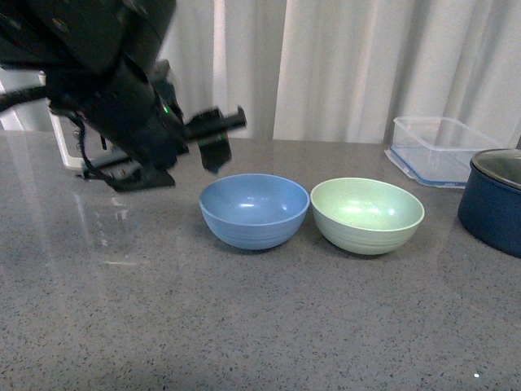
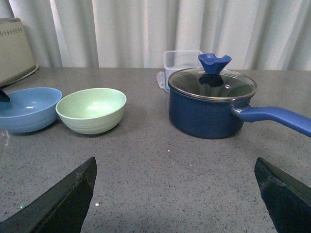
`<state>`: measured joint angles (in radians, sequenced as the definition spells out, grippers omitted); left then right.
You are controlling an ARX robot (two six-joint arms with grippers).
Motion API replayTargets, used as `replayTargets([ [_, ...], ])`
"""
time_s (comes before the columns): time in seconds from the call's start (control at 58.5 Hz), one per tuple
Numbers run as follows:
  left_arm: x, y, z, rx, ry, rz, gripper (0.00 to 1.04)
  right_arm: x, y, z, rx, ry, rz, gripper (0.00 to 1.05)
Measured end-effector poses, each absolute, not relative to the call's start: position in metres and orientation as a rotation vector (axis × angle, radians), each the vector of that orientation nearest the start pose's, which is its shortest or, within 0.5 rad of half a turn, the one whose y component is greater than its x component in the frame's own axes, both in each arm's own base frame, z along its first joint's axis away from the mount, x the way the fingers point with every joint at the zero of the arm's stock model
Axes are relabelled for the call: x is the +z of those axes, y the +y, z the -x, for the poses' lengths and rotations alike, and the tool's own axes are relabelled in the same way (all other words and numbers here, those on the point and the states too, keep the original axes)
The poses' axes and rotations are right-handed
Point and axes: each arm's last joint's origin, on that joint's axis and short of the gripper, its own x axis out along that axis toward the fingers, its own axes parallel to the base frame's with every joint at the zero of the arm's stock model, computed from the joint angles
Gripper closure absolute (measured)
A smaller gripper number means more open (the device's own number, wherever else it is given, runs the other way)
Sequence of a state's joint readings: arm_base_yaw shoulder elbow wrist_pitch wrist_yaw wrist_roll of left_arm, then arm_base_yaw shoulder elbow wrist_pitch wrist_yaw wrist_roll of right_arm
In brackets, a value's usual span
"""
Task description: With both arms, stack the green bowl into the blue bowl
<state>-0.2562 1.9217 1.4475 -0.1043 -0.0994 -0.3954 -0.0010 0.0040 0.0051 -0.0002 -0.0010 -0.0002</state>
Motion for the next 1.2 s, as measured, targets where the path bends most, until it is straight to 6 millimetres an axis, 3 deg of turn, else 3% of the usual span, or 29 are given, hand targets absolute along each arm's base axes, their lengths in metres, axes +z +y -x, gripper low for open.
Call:
replayTargets([
  [0.051, 0.261, -0.1, -0.409, -0.015, 0.431, 0.222, 0.36, 0.165, 0.0, -0.098, 0.0, -0.001, 0.0, 0.1],
  [0.154, 0.303, -0.078, -0.365, -0.013, 0.065, 0.138, 0.53, 0.165, 0.0, -0.098, 0.0, -0.001, 0.0, 0.1],
  [0.222, 0.31, -0.066, -0.337, -0.011, -0.065, 0.104, 0.64, 0.165, 0.0, -0.098, 0.0, -0.001, 0.0, 0.1],
  [0.325, 0.289, -0.051, -0.306, -0.006, -0.099, 0.059, 0.82, 0.165, 0.0, -0.098, 0.0, -0.001, 0.0, 0.1],
  [0.444, 0.236, -0.038, -0.284, 0.0, 0.022, 0.02, 1.01, 0.165, 0.0, -0.098, 0.0, -0.001, 0.0, 0.1],
  [0.513, 0.221, -0.033, -0.268, -0.005, 0.047, 0.01, 1.01, 0.165, 0.0, -0.098, 0.0, -0.001, 0.0, 0.1],
  [0.684, 0.218, -0.023, -0.236, -0.006, -0.015, 0.011, 1.01, 0.165, 0.0, -0.098, 0.0, -0.001, 0.0, 0.1],
  [0.906, 0.193, -0.01, -0.196, -0.011, 0.007, 0.008, 1.01, 0.165, 0.0, -0.098, 0.0, -0.001, 0.0, 0.1],
  [1.197, 0.179, 0.0, -0.162, 0.001, 0.009, 0.008, 1.01, 0.165, 0.0, -0.098, 0.0, -0.001, 0.0, 0.1],
])
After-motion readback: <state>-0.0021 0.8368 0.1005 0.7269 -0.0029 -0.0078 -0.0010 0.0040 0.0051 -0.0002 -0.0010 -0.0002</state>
